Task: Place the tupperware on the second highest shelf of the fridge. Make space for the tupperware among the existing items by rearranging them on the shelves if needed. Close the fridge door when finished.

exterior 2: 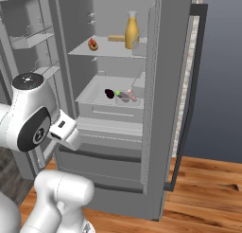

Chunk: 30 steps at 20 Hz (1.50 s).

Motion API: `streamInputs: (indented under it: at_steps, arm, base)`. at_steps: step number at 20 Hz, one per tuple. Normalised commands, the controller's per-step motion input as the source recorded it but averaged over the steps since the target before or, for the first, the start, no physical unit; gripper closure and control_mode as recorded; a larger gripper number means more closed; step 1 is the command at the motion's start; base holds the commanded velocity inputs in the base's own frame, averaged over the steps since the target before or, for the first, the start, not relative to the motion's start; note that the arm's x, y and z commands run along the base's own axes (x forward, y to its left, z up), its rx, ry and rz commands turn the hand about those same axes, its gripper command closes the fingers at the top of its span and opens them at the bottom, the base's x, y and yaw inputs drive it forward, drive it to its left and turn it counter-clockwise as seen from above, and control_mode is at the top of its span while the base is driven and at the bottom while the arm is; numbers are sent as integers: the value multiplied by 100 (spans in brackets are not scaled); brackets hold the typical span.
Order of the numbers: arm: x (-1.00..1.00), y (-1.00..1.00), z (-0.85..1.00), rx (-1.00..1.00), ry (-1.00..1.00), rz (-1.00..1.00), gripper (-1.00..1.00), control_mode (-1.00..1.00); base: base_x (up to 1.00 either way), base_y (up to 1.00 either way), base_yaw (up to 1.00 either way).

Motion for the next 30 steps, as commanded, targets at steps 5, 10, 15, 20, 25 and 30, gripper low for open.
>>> streamInputs:
  at_steps: [5, 10, 15, 20, 25, 30]
  arm:
    - [0, 0, 0, 0, 0, 2, -100, -100]
    - [-6, 5, 0, 0, -3, 11, -100, -100]
    - [-17, 56, -5, -13, -10, 25, -100, -100]
    - [0, 85, -6, -23, -5, 23, -100, -100]
    - [0, 85, -1, -26, 0, 21, -100, -100]
    - [0, 96, 0, -29, 2, 15, -100, -100]
  base:
    - [0, 0, 0]
    - [0, 0, 0]
    - [0, 0, 0]
    - [0, 0, 0]
    - [0, 0, 0]
    - [0, 0, 0]
